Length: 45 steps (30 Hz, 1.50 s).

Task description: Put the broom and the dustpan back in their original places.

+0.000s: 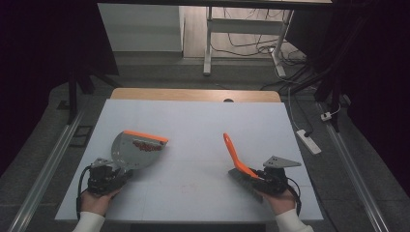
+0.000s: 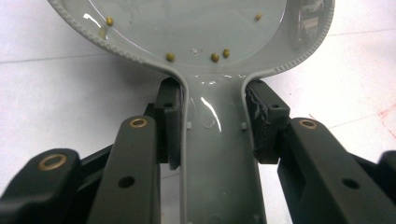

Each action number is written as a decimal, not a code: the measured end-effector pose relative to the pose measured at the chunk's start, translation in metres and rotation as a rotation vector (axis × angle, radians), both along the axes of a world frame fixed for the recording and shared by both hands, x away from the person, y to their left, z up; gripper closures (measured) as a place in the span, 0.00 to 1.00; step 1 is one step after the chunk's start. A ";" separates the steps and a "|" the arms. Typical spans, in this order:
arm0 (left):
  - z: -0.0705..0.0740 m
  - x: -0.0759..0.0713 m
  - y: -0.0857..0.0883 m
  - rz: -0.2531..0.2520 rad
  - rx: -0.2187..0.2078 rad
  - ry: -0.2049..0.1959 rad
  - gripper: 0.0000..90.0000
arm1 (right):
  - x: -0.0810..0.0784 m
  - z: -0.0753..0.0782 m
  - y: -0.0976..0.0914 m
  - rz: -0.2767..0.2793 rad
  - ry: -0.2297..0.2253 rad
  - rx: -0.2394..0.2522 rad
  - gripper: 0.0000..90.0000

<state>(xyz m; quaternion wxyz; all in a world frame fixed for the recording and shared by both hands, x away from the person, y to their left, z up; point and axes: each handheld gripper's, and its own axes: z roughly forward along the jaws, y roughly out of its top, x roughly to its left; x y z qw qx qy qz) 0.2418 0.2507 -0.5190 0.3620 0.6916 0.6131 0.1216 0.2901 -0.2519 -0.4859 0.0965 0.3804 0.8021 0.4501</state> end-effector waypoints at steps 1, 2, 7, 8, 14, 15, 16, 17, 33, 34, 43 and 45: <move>0.000 0.000 -0.001 0.011 0.000 0.006 0.69 | 0.000 0.000 0.000 -0.001 0.001 0.000 0.78; -0.001 0.001 -0.002 0.020 0.001 0.009 0.69 | 0.001 -0.001 -0.001 -0.001 -0.001 0.001 0.78; -0.006 0.004 -0.006 0.058 0.021 0.030 0.69 | 0.003 -0.002 -0.004 -0.014 0.011 0.000 0.78; -0.007 0.005 -0.006 0.062 0.020 0.033 0.69 | 0.003 -0.002 -0.005 -0.018 0.016 -0.002 0.78; -0.013 0.009 -0.010 0.070 0.038 0.067 0.69 | 0.009 -0.008 -0.009 -0.032 0.044 -0.008 0.78; -0.014 0.009 -0.011 0.071 0.041 0.070 0.69 | 0.010 -0.009 -0.010 -0.039 0.045 -0.012 0.77; -0.014 0.010 -0.011 0.073 0.043 0.071 0.69 | 0.012 -0.010 -0.012 -0.044 0.045 -0.013 0.77; -0.014 0.010 -0.010 0.073 0.042 0.070 0.69 | 0.014 -0.011 -0.014 -0.052 0.048 -0.016 0.77; -0.008 0.003 -0.006 0.037 0.074 0.029 0.38 | 0.047 -0.029 -0.033 -0.126 0.147 -0.059 0.55; -0.007 0.002 -0.006 0.035 0.082 0.023 0.36 | 0.047 -0.030 -0.033 -0.131 0.147 -0.067 0.54; 0.008 -0.008 -0.007 -0.052 0.148 -0.064 0.33 | 0.045 -0.025 -0.036 -0.174 0.106 -0.100 0.50; 0.009 -0.009 -0.007 -0.083 0.135 -0.079 0.34 | 0.043 -0.022 -0.037 -0.174 0.087 -0.097 0.51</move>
